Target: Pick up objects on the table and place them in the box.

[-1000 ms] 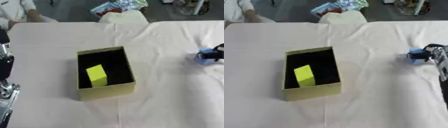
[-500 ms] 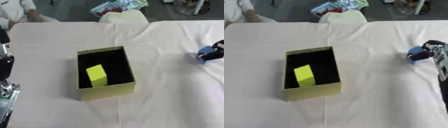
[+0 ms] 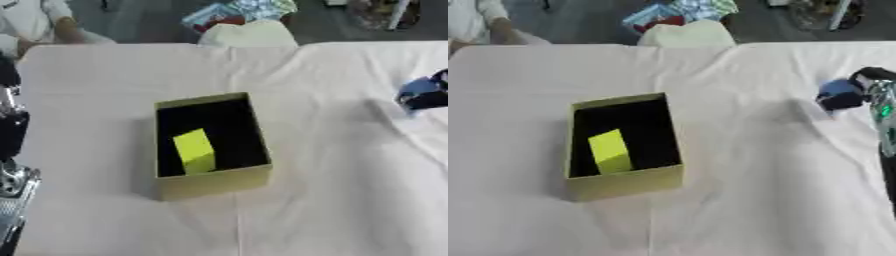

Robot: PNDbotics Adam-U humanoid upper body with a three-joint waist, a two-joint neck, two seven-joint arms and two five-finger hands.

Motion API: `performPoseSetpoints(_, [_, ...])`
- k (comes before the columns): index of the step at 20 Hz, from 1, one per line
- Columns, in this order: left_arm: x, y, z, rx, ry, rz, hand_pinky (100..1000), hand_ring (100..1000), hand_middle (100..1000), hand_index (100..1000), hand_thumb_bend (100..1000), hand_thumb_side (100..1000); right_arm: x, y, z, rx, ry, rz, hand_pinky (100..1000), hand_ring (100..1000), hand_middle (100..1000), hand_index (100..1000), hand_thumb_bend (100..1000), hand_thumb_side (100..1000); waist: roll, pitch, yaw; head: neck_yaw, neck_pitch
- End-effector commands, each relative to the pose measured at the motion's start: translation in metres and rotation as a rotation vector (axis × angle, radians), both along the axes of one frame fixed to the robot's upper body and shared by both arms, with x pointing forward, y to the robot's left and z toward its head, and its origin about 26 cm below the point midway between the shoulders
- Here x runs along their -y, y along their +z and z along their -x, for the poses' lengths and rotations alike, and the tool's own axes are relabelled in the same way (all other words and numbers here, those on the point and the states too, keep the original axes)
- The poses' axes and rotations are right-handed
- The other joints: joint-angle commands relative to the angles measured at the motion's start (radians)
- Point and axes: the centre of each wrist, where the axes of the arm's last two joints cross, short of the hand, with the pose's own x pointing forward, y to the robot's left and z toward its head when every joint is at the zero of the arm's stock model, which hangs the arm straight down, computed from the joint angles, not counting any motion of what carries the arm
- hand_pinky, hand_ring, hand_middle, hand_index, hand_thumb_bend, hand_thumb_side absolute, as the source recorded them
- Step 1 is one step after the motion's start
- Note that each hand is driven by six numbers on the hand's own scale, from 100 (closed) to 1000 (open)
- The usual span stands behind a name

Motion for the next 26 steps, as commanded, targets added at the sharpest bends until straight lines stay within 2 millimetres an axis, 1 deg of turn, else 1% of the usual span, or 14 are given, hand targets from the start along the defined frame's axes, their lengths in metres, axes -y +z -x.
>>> performPoseSetpoints(1, [-0.002,0.007,0.001,0.020,-0.001,-0.029,875,644,760,735,444,592,-0.005,0.043,0.004,0.095,0.071,0.039,700,730,476,681,100,563,-0.003,-0.014,0.000,0.003,0.005])
performPoseSetpoints(3, [-0.002,0.007,0.001,0.020,-0.002,-0.031,875,645,760,735,443,592,-0.013,0.057,0.007,0.106,0.151,0.046,682,707,473,678,100,546,-0.005,-0.015,0.000,0.003,0.005])
performPoseSetpoints(6, [-0.002,0.007,0.001,0.021,-0.004,-0.033,875,645,760,736,444,590,-0.026,0.072,0.010,0.102,0.273,0.046,671,689,472,677,100,563,-0.007,-0.016,0.001,0.004,0.005])
performPoseSetpoints(8, [-0.002,0.008,0.001,0.021,-0.004,-0.035,875,645,760,736,443,590,-0.035,0.080,0.011,0.085,0.349,0.041,659,674,476,680,100,578,-0.008,-0.017,0.003,0.005,0.005])
performPoseSetpoints(10, [-0.003,0.008,0.001,0.022,-0.005,-0.036,875,645,760,736,443,588,-0.044,0.086,0.012,0.070,0.425,0.031,628,634,478,683,100,600,-0.010,-0.017,0.006,0.006,0.005])
performPoseSetpoints(15, [-0.003,0.009,0.001,0.023,-0.006,-0.039,875,645,760,736,444,588,-0.071,0.103,0.019,0.031,0.609,0.002,586,605,483,686,100,619,-0.014,-0.018,0.009,0.010,0.005])
performPoseSetpoints(21, [-0.003,0.009,0.001,0.022,-0.007,-0.041,875,646,760,737,444,586,-0.099,0.114,0.026,-0.029,0.762,-0.024,568,597,482,687,100,632,-0.017,-0.019,0.012,0.016,0.005])
performPoseSetpoints(25, [-0.003,0.009,0.001,0.022,-0.007,-0.041,875,646,760,737,444,586,-0.103,0.116,0.027,-0.042,0.776,-0.033,568,597,482,687,100,632,-0.017,-0.019,0.012,0.017,0.005])
performPoseSetpoints(26, [-0.003,0.009,0.000,0.023,-0.009,-0.040,875,646,760,737,444,586,-0.107,0.117,0.028,-0.043,0.788,-0.031,558,587,476,689,100,674,-0.017,-0.019,0.015,0.015,0.005])
